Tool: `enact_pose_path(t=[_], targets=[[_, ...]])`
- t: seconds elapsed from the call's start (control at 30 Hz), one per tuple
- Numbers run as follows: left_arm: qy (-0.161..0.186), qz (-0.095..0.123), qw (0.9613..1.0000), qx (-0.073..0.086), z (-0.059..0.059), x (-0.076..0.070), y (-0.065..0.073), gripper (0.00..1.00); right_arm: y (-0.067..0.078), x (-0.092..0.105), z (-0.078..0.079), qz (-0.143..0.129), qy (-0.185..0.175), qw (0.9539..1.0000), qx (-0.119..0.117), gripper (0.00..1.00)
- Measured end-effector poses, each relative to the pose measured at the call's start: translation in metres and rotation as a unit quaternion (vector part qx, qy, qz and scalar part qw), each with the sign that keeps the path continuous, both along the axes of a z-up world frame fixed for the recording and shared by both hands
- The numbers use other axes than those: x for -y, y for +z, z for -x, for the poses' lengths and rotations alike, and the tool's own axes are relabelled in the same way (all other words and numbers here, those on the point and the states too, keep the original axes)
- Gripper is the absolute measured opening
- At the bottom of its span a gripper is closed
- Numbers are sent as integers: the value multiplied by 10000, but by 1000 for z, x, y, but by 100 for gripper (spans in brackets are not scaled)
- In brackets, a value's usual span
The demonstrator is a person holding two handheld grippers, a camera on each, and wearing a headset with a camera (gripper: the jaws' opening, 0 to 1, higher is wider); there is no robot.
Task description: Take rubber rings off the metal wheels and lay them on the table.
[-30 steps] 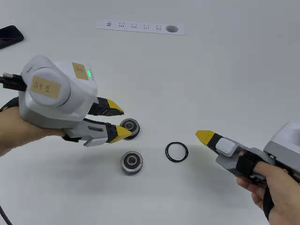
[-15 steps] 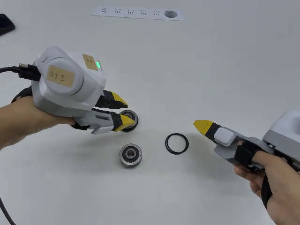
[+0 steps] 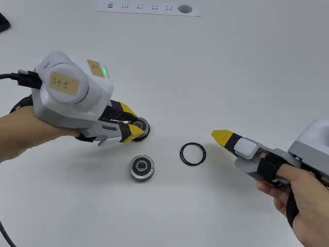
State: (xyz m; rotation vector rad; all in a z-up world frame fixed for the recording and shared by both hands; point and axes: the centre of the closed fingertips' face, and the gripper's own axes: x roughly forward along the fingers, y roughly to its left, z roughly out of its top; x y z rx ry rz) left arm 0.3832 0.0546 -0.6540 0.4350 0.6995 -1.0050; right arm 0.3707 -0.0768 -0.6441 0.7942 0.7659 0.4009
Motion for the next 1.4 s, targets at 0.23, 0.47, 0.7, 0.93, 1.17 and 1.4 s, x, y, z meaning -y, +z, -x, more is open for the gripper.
enact_pose_path(t=[0.23, 0.47, 0.7, 0.93, 1.17, 1.4], targets=[[-40, -14, 10000, 22, 1, 1, 0, 17, -1, -2, 1, -42, 29, 10000, -22, 6], [-49, -40, 10000, 32, 1, -1, 0, 15, 0, -4, 1, -70, 40, 10000, -11, 6], [-122, -98, 9999, 68, 1, -2, 0, 15, -1, -3, 1, -60, 37, 10000, -31, 6], [-122, -89, 9999, 27, 1, -1, -1, 14, 0, -4, 0, -123, 0, 9999, -47, 7], [-104, -69, 9999, -32, 0, -2, -1, 13, 4, -16, -2, -207, 113, 9997, -35, 7], [-197, -127, 9997, 12, 0, -3, -2, 12, 9, -36, -4, -439, 504, 9977, 70, 9]])
